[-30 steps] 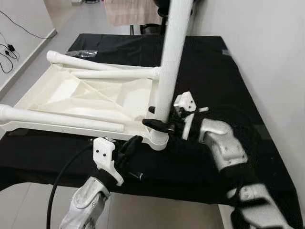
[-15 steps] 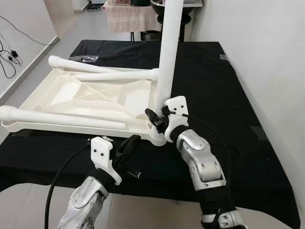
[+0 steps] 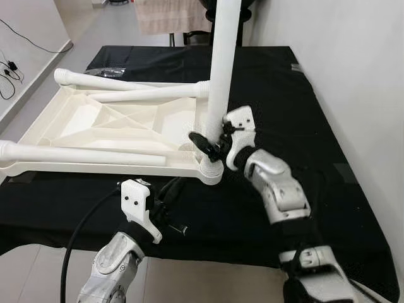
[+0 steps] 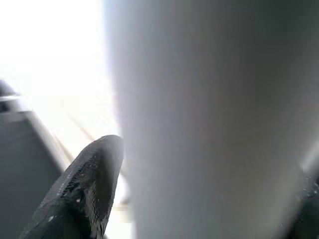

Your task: Building children table

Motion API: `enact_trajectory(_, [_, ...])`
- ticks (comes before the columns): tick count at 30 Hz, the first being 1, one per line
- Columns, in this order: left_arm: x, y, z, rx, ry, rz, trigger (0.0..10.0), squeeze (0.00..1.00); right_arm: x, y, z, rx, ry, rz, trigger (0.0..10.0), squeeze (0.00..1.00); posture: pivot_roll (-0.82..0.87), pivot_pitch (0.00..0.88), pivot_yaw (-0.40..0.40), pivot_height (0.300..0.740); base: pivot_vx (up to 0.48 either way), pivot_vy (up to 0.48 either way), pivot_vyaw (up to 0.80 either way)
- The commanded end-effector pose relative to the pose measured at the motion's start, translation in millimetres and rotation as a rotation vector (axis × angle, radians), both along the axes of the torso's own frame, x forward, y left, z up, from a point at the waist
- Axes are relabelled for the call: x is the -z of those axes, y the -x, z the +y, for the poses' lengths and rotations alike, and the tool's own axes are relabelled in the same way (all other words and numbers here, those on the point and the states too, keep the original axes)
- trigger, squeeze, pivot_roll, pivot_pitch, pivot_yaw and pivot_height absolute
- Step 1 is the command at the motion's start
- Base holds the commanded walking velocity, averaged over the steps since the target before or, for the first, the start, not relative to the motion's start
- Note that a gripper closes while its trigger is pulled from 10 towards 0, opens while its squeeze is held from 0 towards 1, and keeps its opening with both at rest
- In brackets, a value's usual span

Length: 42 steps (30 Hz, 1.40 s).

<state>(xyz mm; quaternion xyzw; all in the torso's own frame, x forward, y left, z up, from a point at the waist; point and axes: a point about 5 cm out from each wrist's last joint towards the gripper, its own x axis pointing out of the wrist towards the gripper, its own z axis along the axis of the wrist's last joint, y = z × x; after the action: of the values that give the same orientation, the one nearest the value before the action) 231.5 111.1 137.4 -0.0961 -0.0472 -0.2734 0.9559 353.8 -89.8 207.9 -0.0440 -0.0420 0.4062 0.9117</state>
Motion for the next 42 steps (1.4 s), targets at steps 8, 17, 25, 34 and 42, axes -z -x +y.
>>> enact_trajectory(8, [3.0,3.3,-0.2,-0.005,-0.011,0.018,10.0,0.00,5.4,-8.9,4.8,-0.300,0.046,0.054,1.7,0.00,0.07,0.116,-0.026,0.740,0.000,0.000,0.00])
enact_trajectory(17, [3.0,5.3,-0.8,-0.012,-0.014,0.017,10.0,0.00,7.2,-18.5,-9.3,-0.305,0.049,0.083,0.0,0.00,0.07,0.122,-0.027,0.740,0.000,0.000,0.00])
enact_trajectory(25, [3.6,7.2,0.3,-0.007,-0.014,0.022,10.0,0.00,38.5,-20.3,-62.4,0.165,0.126,0.125,0.0,0.00,0.04,0.126,-0.021,0.740,0.000,0.000,0.00])
enact_trajectory(34, [5.4,5.5,2.7,-0.002,-0.017,0.028,10.0,0.00,85.8,34.8,-9.7,0.471,0.020,0.247,0.0,0.00,0.03,0.111,-0.005,0.740,0.000,0.000,0.00])
enact_trajectory(42, [5.2,3.7,1.9,-0.017,-0.023,0.022,10.0,0.00,74.9,11.2,-11.3,0.467,0.066,0.192,10.0,0.00,0.05,0.105,-0.020,0.740,0.000,0.000,0.00])
